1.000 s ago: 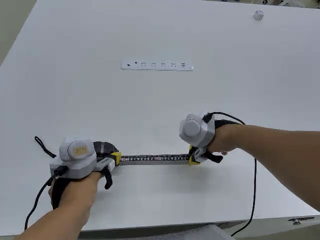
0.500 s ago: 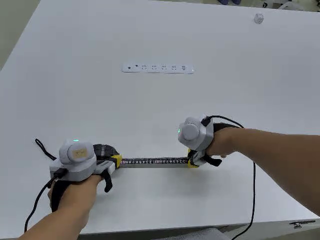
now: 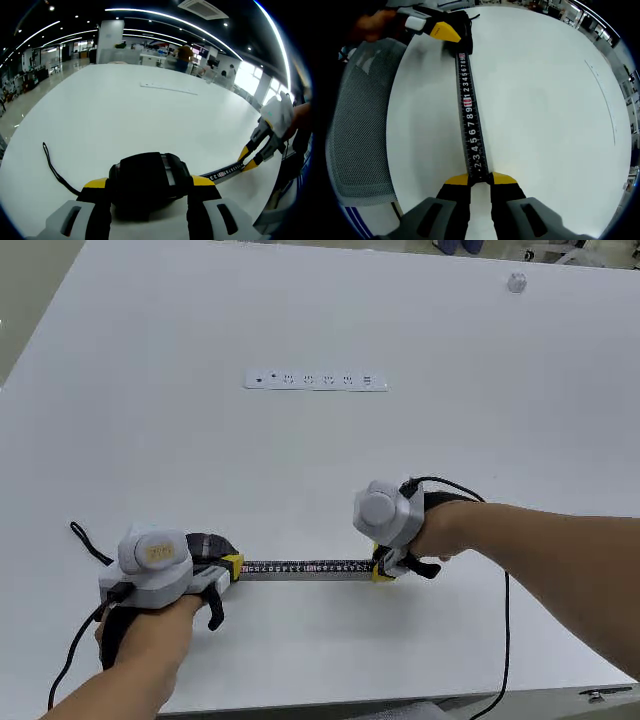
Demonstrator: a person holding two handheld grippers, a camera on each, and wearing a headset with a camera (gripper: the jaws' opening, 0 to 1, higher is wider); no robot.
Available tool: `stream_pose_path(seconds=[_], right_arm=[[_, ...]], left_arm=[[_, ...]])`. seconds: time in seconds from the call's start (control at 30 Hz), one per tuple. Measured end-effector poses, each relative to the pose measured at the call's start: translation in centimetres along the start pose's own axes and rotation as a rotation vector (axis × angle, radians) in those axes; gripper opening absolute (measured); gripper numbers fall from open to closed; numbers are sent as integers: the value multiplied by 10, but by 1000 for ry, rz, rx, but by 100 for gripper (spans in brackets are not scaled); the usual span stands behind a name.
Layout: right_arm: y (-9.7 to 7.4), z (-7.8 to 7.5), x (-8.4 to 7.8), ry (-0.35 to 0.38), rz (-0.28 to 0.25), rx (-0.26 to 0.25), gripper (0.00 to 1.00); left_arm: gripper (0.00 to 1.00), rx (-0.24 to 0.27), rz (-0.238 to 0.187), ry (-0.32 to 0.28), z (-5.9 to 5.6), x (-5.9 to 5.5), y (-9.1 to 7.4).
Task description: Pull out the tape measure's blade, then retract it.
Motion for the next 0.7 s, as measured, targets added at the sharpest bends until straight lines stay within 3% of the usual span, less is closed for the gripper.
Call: stream_pose_path(seconds=[0.7], right_arm=[[2, 2, 7, 5, -1, 1, 14]], left_arm=[[58, 0, -4, -3, 0, 0, -1]])
Point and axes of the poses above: the centre of the closed fingertips' face, and the gripper's own axes: y roughly forward along the fingers, z roughly to its left, x roughly out of its top, the point moved 8 cm from there along -y, roughly backward along the fingers, and after that the axes turned 6 degrees about -x, right-handed, at the moved point
